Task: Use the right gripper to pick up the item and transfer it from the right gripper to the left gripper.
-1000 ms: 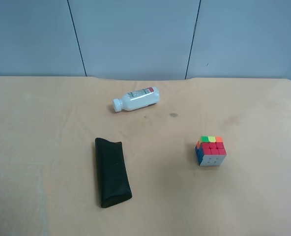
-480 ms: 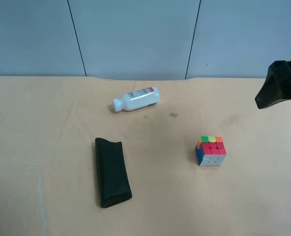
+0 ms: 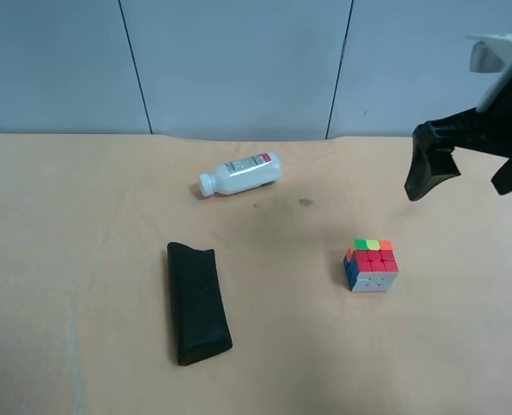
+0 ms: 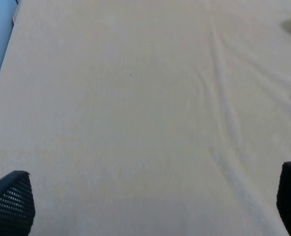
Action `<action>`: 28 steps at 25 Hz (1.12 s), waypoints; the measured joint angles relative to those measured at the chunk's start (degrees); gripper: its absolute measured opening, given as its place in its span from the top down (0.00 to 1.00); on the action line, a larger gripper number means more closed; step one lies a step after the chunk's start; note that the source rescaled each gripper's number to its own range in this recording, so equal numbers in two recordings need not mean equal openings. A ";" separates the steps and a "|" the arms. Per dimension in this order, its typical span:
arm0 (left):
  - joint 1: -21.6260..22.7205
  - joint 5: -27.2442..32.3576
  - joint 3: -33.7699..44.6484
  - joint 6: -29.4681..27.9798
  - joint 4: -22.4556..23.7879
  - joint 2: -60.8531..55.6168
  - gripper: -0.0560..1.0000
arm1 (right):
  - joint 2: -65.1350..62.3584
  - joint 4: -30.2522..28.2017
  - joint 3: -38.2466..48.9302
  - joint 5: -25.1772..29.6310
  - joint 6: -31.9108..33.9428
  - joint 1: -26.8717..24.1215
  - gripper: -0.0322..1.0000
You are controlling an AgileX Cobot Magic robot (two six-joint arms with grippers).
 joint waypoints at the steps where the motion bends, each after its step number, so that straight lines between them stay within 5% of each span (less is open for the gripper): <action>1: 0.00 0.00 0.00 0.00 0.02 0.00 0.00 | 1.02 0.22 0.00 0.00 0.37 0.00 0.00; 14: 0.00 0.00 0.00 0.00 0.02 0.00 0.00 | 14.87 -1.55 -0.05 -3.28 9.96 5.01 0.00; 28: 0.00 0.00 0.00 0.00 0.02 0.00 0.00 | 25.04 -2.60 -0.05 -11.87 10.58 5.08 0.00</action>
